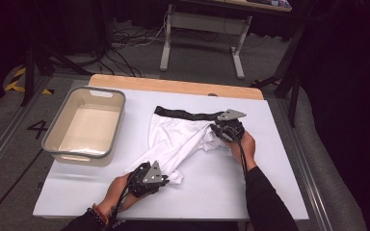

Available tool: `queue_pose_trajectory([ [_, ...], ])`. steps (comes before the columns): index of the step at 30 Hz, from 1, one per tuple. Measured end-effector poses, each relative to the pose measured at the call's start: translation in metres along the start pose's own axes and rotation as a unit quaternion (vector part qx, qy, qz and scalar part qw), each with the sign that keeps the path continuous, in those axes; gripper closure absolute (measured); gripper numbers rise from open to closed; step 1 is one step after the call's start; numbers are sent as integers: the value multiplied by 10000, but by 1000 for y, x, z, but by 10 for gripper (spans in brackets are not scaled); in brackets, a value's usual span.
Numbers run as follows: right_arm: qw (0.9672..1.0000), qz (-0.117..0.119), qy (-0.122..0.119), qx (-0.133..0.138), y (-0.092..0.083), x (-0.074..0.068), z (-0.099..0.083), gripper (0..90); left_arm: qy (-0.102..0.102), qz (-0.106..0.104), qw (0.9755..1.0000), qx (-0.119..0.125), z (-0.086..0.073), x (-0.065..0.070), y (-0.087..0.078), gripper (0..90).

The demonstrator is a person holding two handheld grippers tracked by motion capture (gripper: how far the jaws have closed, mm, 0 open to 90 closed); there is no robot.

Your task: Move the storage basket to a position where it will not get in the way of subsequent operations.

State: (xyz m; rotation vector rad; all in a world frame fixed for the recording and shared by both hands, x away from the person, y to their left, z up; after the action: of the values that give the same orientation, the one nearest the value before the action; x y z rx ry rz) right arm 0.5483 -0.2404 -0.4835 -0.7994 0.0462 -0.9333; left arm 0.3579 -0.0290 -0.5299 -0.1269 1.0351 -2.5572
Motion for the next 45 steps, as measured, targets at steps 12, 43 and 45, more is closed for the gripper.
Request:
queue_pose_trajectory([
  [12,9926,-425,561,991,-61,16,15,522,8,13,10000,34,1,0,1,812],
  [43,9974,686,-71,197,-35,-76,-43,606,-18,35,10000,28,0,1,1,812],
  [45,9979,642,-51,100,-31,-75,-42,583,-23,34,10000,29,0,1,1,812],
])
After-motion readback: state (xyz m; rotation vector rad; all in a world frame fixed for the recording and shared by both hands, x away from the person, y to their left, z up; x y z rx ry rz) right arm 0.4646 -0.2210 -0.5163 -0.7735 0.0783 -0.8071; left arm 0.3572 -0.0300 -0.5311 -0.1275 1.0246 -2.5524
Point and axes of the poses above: each handheld gripper's, and its own axes: y roughly forward along the jaws, z roughly out of its top, x roughly to its right, the point moved 10 cm from there along y, roughly forward along the jaws, and after that the axes turned 3 degrees about -y, right-handed, at the moved point
